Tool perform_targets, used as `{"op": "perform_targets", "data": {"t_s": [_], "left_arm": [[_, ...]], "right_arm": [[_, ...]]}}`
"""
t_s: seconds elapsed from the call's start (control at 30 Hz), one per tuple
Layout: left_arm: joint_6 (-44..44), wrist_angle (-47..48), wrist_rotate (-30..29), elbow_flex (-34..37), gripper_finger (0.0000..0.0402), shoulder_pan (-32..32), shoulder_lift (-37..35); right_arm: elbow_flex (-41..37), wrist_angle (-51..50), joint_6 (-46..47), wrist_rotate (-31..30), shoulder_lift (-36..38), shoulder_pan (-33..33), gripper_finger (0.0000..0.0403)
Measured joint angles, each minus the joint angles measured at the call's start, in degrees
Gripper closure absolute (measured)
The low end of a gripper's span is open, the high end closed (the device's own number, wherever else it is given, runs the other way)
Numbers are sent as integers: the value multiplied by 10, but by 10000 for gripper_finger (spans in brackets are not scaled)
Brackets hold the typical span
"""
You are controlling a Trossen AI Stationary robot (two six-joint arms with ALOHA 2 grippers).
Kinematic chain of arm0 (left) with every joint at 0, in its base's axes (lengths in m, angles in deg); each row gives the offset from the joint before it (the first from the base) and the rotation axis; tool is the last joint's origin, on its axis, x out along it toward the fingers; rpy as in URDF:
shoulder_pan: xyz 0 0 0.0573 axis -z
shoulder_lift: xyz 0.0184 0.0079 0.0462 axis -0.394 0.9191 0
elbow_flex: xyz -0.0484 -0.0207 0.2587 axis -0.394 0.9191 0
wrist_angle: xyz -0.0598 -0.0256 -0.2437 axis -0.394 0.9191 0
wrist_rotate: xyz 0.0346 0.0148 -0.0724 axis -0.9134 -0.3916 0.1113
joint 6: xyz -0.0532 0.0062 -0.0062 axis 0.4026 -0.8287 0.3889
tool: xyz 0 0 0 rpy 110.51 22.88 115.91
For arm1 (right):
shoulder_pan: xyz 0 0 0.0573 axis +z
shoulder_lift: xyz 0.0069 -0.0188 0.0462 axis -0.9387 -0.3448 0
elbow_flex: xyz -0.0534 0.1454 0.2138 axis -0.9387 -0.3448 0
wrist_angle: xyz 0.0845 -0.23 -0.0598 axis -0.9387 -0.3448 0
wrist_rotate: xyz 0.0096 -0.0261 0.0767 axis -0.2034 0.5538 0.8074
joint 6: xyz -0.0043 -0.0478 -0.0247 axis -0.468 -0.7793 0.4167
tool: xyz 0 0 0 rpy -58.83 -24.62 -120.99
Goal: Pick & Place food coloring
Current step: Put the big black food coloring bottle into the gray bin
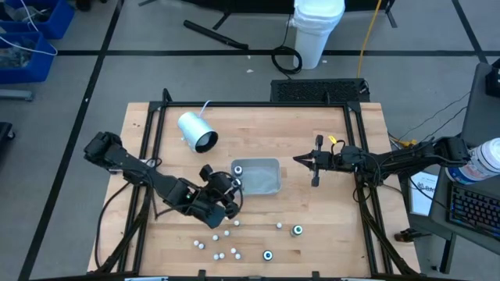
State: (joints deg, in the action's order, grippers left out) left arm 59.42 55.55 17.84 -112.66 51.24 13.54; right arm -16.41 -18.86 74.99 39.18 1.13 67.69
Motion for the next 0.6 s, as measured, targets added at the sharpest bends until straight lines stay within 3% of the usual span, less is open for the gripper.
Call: {"op": "perform_targets", "data": {"t_s": [0.6], "left_arm": [[14,-18,-30,0,271,-11,62]], "right_arm": [[0,0,0,0,0,0,403]]}}
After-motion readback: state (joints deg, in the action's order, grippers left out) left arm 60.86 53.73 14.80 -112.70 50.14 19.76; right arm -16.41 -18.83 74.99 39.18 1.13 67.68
